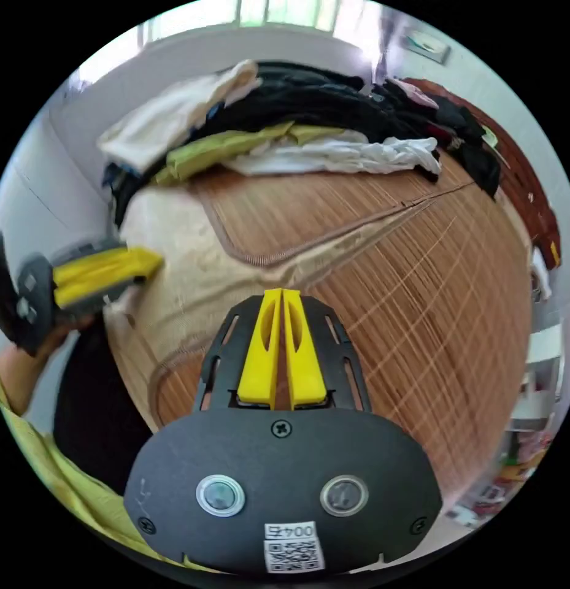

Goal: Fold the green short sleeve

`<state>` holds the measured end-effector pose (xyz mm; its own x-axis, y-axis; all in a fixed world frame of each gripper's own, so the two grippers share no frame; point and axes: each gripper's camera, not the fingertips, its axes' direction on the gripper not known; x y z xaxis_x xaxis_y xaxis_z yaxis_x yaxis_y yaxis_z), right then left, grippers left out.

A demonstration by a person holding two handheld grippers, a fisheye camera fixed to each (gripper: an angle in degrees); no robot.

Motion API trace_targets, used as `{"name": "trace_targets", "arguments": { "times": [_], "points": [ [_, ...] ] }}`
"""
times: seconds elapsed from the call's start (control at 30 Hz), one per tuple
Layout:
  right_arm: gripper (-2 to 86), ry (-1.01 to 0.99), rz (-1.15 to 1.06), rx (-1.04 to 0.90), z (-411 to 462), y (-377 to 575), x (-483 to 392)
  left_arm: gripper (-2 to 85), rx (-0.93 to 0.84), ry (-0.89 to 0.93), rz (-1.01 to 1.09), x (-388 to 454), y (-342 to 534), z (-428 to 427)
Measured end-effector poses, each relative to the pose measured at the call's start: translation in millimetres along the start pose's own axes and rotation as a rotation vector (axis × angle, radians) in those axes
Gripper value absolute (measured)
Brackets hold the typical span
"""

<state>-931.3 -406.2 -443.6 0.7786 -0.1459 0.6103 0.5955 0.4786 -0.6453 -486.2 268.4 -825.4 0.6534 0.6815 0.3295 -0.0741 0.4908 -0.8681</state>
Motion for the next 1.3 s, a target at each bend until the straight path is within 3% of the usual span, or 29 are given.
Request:
{"name": "trace_targets", "arguments": {
  "times": [0.2, 0.43, 0.53, 0.67, 0.87, 0.97, 1.03, 1.13, 1.3],
  "points": [
    [9.2, -0.51, 0.425, 0.197, 69, -101, 131, 0.3, 0.014, -0.039, 0.041, 5, 7, 18],
    [10.9, -0.69, 0.694, 0.103, 208, -170, 161, 0.4, 0.022, -0.032, 0.05, -4, 15, 36],
    [10.0, -0.727, 0.723, 0.138, 236, -162, 146, 0.4, 0.027, -0.002, 0.034, -14, 19, 44],
    [8.7, -0.729, 0.578, 0.094, 266, -154, 98, 0.4, 0.033, -0.013, 0.038, -18, 25, 52],
    [2.1, -0.936, 0.482, -0.04, 357, -146, 42, 0.4, 0.031, -0.033, 0.05, -22, 31, 63],
    [-0.2, -1.204, 0.56, 0.149, 363, -132, 59, 0.4, 0.031, -0.044, 0.058, -23, 34, 69],
    [-0.6, -1.458, 0.582, 0.496, 338, -111, 89, 0.4, 0.03, -0.048, 0.059, -24, 36, 72],
    [-0.8, -1.467, 0.589, 0.739, 287, -78, 134, 0.4, 0.027, -0.058, 0.061, -24, 38, 77],
    [-0.9, -1.4, 0.523, 0.918, 231, 20, 198, 0.3, 0.019, -0.084, 0.067, -22, 41, 85]
  ]
}}
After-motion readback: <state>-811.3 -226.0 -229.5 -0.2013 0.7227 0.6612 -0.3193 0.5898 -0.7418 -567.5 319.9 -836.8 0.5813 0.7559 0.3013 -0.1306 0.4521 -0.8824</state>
